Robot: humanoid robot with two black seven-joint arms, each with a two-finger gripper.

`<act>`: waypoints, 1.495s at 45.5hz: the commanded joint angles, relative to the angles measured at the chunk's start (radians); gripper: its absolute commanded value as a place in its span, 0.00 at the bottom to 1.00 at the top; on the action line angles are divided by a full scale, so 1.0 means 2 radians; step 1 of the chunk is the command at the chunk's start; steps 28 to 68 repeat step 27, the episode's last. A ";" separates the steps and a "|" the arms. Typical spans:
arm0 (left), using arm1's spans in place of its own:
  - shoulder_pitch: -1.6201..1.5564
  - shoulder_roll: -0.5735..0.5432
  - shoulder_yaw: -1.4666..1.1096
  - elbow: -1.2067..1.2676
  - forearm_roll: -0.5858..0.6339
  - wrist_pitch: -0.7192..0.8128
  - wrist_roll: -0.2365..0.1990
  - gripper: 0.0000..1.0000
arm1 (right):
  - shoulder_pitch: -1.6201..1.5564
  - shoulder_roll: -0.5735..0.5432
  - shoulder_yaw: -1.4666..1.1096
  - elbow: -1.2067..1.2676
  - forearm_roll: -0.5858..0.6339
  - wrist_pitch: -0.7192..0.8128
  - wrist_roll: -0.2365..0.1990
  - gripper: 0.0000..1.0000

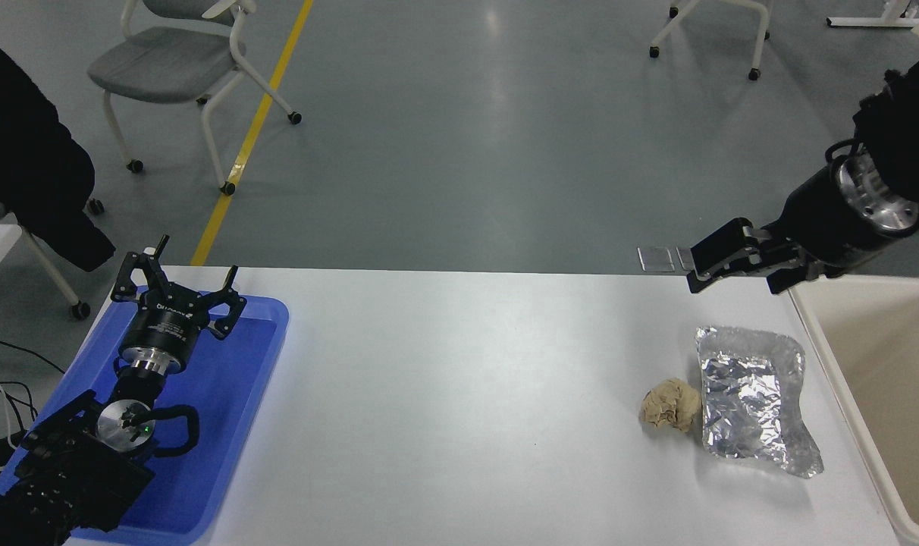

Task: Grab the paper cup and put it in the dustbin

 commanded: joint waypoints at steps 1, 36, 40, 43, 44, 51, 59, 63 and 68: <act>0.000 0.000 0.000 0.000 0.000 0.000 0.000 1.00 | 0.042 0.062 -0.004 0.004 0.066 0.029 -0.001 1.00; 0.000 0.000 0.000 0.000 0.000 0.000 0.000 1.00 | 0.082 0.104 -0.019 0.006 0.069 0.029 -0.001 1.00; 0.000 0.000 0.000 0.000 0.000 0.000 0.000 1.00 | 0.082 0.104 -0.019 0.006 0.069 0.029 -0.001 1.00; 0.000 0.000 0.000 0.000 0.000 0.000 0.000 1.00 | 0.082 0.104 -0.019 0.006 0.069 0.029 -0.001 1.00; 0.000 0.000 0.000 0.000 0.000 0.000 0.000 1.00 | 0.082 0.104 -0.019 0.006 0.069 0.029 -0.001 1.00; 0.000 0.000 0.000 0.000 0.000 0.000 0.000 1.00 | 0.082 0.104 -0.019 0.006 0.069 0.029 -0.001 1.00; 0.000 0.000 0.000 0.000 0.000 0.000 0.000 1.00 | 0.082 0.104 -0.019 0.006 0.069 0.029 -0.001 1.00; 0.000 0.000 0.000 0.000 0.000 0.000 0.000 1.00 | 0.082 0.104 -0.019 0.006 0.069 0.029 -0.001 1.00; 0.000 0.000 0.000 0.000 0.000 0.000 0.000 1.00 | 0.082 0.104 -0.019 0.006 0.069 0.029 -0.001 1.00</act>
